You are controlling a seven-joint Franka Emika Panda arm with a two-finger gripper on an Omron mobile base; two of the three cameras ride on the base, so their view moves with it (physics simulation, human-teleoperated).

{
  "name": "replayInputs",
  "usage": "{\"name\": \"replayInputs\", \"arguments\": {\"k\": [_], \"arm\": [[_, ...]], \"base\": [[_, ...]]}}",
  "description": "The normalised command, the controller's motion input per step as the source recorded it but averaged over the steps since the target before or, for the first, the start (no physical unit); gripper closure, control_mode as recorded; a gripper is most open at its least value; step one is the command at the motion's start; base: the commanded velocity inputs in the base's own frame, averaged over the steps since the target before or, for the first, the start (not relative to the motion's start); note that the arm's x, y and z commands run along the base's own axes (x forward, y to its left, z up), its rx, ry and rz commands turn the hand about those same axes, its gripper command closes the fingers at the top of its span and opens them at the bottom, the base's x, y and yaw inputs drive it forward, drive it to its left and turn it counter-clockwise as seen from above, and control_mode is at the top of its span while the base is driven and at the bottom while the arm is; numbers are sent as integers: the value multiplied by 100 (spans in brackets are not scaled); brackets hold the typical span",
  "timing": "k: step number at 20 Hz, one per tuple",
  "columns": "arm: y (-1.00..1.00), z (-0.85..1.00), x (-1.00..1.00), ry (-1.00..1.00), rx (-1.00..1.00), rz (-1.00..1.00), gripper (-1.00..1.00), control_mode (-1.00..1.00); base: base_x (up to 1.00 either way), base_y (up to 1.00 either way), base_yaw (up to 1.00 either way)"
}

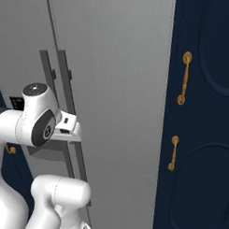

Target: Grab a lemon wedge from the fridge and one ice cube from the ice bowl, and put them in the glass of lemonade.

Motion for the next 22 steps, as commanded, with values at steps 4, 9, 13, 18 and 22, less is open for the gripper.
{"name": "replayInputs", "arguments": {"k": [4, 9, 13, 18, 22], "arm": [[0, 0, -6, -1, 0, 0, -100, 100], [0, 0, 0, 0, 0, 0, -100, 100], [0, 0, 0, 0, 0, 0, -100, 100], [0, 0, 0, 0, 0, 0, -100, 100], [0, 0, 0, 0, 0, 0, -100, 100]], "base": [[-10, 0, 0], [-83, 8, 1], [-59, 14, 0], [-25, 19, 8], [14, 37, 94]]}}
